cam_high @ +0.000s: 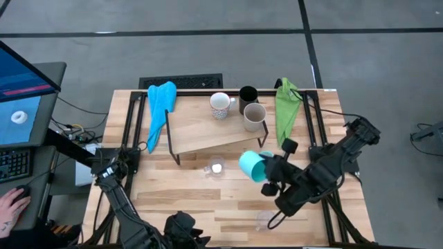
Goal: Stack small to large cups/mugs on shelf
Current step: Put the blue mug on the shelf
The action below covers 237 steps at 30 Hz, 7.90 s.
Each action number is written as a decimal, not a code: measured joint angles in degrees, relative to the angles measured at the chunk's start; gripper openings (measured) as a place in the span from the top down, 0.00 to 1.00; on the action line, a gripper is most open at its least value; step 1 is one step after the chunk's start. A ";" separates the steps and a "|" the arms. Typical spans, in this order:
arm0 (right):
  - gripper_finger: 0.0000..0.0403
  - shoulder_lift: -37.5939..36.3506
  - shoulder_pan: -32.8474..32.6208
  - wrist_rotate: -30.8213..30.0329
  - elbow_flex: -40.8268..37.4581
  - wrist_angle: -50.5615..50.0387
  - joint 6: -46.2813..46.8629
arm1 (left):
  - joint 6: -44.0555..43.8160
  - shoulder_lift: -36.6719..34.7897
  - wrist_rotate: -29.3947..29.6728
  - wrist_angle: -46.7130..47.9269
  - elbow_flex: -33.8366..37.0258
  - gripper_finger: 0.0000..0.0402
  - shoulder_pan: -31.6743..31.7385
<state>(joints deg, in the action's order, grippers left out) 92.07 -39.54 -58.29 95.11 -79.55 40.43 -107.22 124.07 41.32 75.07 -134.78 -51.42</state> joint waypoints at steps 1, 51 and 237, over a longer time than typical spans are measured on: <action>0.97 0.00 0.06 -1.15 0.20 -0.61 0.00 | -0.02 0.00 -0.02 0.00 0.00 0.58 0.06; 0.98 -16.02 -22.54 41.46 3.44 73.80 -57.76 | 9.07 0.00 10.09 -7.39 0.01 0.58 2.12; 0.37 5.66 -36.07 -3.20 26.76 -4.39 1.11 | 27.13 3.05 38.68 14.87 0.09 0.99 27.52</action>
<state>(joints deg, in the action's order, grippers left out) 97.73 -75.62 -61.49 121.86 -83.94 41.54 -80.09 127.12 80.00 89.94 -134.69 -23.91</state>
